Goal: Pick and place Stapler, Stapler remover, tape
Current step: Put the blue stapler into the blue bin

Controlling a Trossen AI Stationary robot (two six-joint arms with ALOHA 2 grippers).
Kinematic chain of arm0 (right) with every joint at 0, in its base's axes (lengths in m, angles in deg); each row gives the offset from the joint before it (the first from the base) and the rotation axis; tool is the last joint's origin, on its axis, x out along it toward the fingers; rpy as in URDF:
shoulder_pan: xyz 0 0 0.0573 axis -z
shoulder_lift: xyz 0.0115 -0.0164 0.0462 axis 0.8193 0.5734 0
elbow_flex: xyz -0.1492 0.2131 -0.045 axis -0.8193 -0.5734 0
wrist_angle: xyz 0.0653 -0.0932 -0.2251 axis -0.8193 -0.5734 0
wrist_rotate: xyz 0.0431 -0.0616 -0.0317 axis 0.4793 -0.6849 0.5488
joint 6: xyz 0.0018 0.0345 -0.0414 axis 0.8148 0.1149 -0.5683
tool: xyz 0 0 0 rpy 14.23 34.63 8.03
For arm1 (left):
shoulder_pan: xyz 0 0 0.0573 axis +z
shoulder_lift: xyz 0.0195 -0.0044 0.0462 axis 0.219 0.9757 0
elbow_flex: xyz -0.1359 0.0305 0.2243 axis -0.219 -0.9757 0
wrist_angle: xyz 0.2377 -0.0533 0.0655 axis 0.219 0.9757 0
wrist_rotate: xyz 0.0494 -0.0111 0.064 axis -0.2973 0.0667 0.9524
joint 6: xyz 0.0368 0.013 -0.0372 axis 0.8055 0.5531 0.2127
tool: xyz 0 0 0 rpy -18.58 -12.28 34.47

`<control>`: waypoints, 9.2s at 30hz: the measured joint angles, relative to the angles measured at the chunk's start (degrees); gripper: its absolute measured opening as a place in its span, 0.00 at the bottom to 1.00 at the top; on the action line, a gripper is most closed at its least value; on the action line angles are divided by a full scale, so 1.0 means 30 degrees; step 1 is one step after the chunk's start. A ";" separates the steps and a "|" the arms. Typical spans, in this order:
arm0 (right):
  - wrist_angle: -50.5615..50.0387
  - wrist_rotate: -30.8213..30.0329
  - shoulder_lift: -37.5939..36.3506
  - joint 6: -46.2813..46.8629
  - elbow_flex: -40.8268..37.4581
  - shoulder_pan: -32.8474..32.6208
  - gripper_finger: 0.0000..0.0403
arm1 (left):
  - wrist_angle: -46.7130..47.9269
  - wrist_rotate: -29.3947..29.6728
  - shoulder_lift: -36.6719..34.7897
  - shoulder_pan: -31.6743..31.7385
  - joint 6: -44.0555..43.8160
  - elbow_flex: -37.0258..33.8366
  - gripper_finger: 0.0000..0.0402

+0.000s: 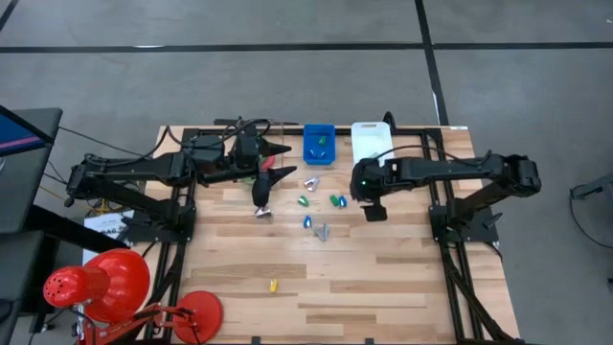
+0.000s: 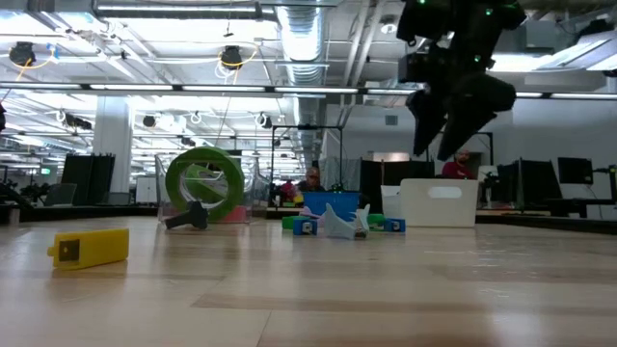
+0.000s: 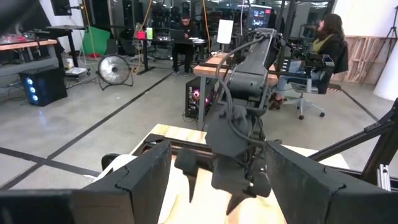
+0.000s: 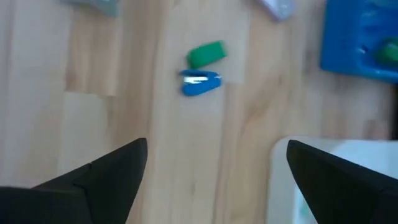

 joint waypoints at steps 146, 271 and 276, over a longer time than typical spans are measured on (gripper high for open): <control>-0.0454 0.2818 0.5978 0.0001 0.4857 0.0361 0.66 | -0.1009 -0.0003 0.0000 -0.0007 0.0000 0.0000 0.61; 0.3798 0.3219 0.2620 -0.0024 0.4486 0.4244 0.22 | -0.1195 -0.0003 0.0000 -0.0007 0.0000 0.0001 0.61; 0.5507 0.3214 0.2260 -0.0017 0.4508 0.5142 0.22 | -0.1191 -0.0003 -0.0001 -0.0004 -0.0001 0.0000 0.61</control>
